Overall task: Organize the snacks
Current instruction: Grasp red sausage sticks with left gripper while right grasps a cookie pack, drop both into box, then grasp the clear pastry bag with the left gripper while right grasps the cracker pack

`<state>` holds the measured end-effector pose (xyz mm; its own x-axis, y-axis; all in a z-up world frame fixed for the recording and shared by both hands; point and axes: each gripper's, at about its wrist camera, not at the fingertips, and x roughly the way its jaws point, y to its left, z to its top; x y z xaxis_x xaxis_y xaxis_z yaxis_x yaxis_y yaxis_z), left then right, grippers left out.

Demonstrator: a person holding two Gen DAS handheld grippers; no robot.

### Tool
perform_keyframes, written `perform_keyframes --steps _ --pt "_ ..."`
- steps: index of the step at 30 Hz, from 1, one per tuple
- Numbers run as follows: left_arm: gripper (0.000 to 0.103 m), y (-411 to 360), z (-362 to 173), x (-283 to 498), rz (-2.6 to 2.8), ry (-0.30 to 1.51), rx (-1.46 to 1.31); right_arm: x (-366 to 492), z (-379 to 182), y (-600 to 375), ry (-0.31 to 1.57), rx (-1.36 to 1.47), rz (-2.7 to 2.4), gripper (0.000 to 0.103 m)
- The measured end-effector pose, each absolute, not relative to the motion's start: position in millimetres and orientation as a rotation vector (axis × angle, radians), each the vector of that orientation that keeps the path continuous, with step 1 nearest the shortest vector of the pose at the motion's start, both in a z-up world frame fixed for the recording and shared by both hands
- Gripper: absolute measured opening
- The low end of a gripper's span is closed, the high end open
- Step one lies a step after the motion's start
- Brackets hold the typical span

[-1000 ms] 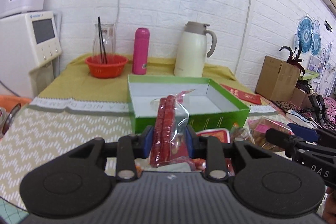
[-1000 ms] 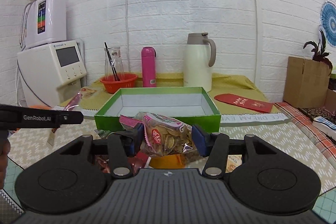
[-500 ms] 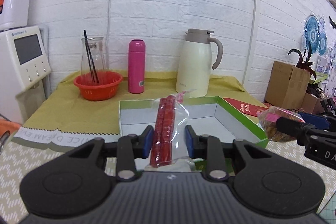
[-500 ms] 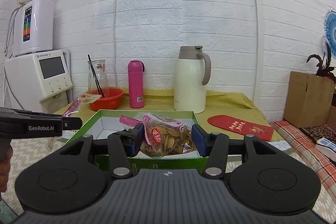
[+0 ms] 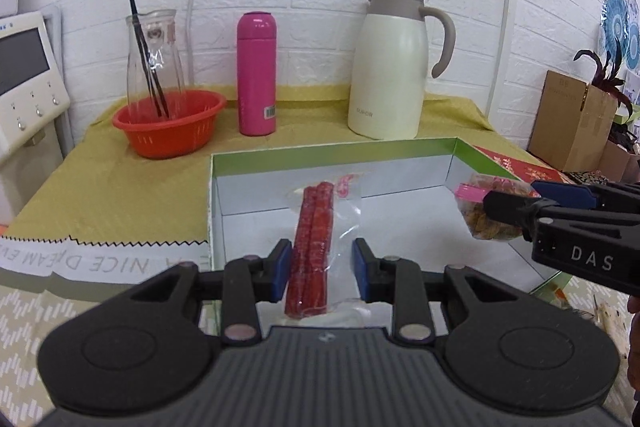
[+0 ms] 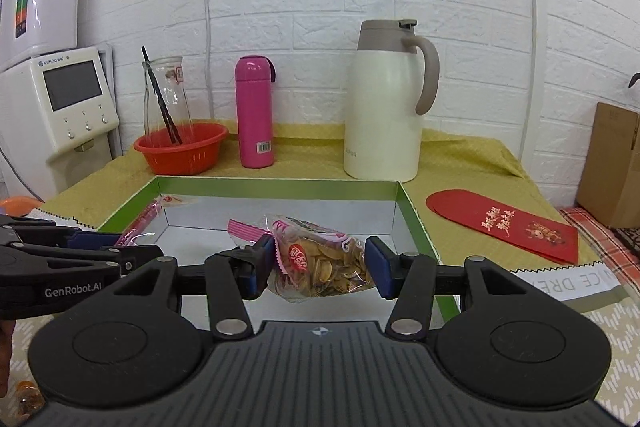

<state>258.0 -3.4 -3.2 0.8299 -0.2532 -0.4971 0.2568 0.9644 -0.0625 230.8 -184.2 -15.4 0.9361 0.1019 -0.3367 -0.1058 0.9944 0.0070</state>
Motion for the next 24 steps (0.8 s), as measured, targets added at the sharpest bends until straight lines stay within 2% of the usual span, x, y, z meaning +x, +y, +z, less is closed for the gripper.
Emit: perform_keyframes --steps 3,8,11,13,19,24 --pt "0.038 -3.1 -10.2 266.9 -0.268 0.549 0.010 246.6 -22.3 -186.0 0.386 -0.007 0.108 0.086" --pt "0.039 -3.2 -12.0 272.7 -0.262 0.547 0.030 263.1 -29.3 -190.1 0.436 0.026 0.117 0.087" --pt "0.046 2.1 -6.7 271.4 -0.250 0.537 0.026 262.1 -25.2 -190.5 0.426 0.026 0.134 0.098" --pt "0.050 9.1 2.1 264.4 -0.229 0.510 0.024 255.8 -17.9 -192.6 0.392 0.034 0.134 0.103" --pt "0.061 48.4 33.9 216.0 -0.154 0.407 0.033 211.1 11.2 -216.9 0.255 0.072 0.168 0.103" --pt "0.070 71.0 27.3 167.3 -0.140 0.388 0.039 158.0 13.9 -259.1 0.133 0.167 0.224 0.103"
